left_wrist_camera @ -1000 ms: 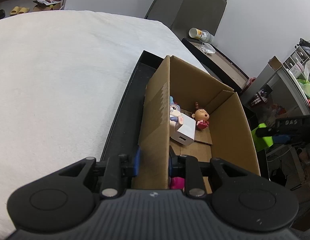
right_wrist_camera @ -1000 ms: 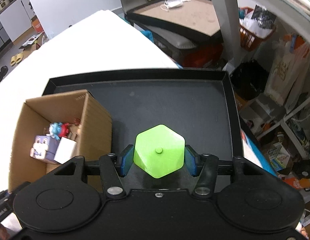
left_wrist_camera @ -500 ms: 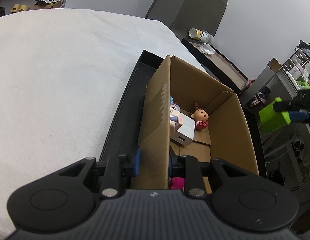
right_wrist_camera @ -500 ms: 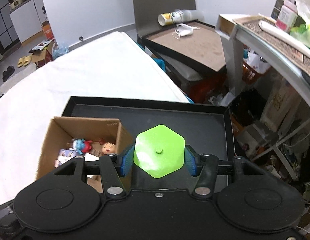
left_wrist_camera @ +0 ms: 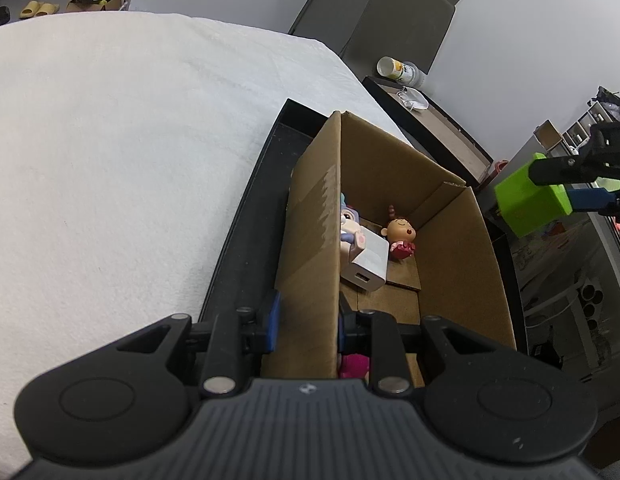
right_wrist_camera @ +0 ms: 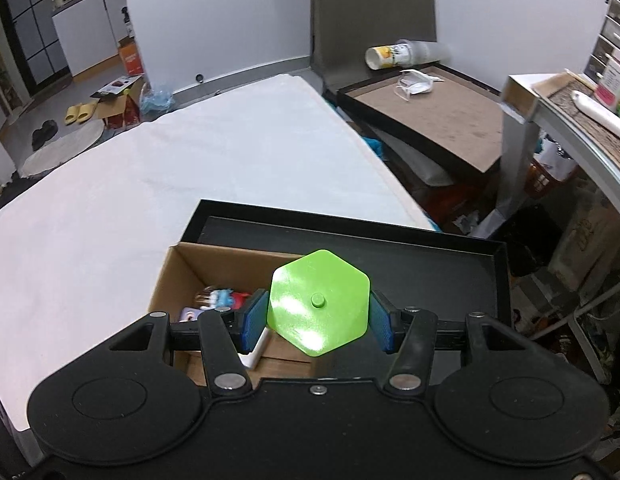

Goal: Organize rigid objects
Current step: 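Carry the green hexagonal box with the right gripper into the box and release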

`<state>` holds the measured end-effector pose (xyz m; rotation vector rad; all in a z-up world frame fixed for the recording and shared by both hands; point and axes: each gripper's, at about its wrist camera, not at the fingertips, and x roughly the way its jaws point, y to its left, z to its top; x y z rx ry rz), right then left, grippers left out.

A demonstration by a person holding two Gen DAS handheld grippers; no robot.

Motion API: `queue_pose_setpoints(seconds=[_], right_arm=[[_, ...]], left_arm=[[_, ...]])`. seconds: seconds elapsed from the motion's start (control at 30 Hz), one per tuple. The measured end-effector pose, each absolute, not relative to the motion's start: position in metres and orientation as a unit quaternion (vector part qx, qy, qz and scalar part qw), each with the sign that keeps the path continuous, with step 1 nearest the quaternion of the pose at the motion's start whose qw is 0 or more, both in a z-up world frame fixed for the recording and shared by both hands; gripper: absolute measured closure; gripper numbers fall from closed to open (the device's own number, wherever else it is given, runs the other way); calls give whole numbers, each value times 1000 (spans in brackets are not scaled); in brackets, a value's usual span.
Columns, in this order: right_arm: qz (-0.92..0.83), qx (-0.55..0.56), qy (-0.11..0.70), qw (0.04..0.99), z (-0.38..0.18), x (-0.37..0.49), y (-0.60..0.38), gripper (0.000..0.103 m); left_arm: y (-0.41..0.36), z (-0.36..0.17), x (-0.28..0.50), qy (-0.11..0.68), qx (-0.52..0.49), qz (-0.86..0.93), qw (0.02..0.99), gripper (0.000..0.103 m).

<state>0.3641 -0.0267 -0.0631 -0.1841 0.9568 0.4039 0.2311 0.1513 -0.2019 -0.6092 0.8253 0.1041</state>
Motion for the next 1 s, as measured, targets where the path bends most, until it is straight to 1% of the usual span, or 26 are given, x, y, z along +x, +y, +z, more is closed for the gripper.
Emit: queue_pose_setpoints(seconds=[1.0], right_arm=[[219, -174, 515, 810, -134, 333, 27, 50]], left_arm=[[158, -201, 230, 391, -301, 50, 868, 78]])
